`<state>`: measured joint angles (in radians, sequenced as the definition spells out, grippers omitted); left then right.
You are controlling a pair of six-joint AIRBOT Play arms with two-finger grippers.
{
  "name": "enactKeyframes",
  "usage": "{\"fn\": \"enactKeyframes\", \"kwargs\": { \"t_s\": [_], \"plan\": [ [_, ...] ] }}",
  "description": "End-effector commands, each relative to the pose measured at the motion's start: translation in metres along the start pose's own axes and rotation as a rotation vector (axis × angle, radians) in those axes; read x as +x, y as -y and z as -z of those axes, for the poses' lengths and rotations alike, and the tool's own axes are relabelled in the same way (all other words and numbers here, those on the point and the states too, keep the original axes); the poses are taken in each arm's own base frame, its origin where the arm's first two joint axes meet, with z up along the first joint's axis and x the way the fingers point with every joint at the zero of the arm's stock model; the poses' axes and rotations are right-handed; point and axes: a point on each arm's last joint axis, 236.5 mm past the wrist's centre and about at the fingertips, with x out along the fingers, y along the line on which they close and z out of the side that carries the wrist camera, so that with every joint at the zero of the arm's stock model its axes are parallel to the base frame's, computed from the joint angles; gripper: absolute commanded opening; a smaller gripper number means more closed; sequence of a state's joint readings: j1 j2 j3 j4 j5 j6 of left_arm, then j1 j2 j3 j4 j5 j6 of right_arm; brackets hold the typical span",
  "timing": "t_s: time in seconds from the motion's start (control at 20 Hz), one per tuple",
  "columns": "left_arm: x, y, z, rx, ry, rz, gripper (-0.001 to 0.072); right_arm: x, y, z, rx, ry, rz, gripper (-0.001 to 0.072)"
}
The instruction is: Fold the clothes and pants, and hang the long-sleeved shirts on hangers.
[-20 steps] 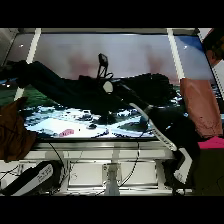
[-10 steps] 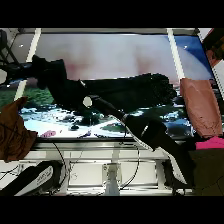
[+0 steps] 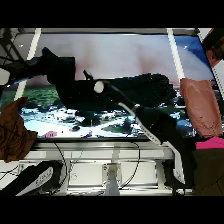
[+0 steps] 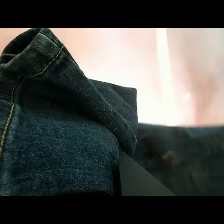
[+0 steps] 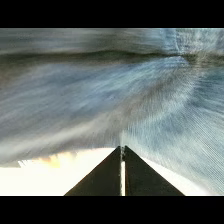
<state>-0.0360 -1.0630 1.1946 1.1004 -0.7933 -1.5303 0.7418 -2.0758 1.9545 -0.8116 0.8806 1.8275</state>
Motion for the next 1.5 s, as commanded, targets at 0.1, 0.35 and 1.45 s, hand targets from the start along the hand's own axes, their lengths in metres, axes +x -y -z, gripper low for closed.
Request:
{"fn": "enactKeyframes", "kwargs": {
  "t_s": [0.1,0.35,1.45],
  "plan": [
    [0.05,0.035,0.052,0.236,-0.147,0.067,0.003,-0.135,0.026,-0.022,-0.376,-0.011,0.314,0.0033],
    [0.119,0.069,0.119,0.253,-0.264,0.111,0.0029,-0.279,-0.003,-0.069,-0.483,0.282,0.455,0.0033],
    [0.12,-0.043,0.149,0.156,-0.46,-0.194,0.003,-0.404,-0.023,-0.075,-0.545,0.498,0.543,0.0034]
  ]
}}
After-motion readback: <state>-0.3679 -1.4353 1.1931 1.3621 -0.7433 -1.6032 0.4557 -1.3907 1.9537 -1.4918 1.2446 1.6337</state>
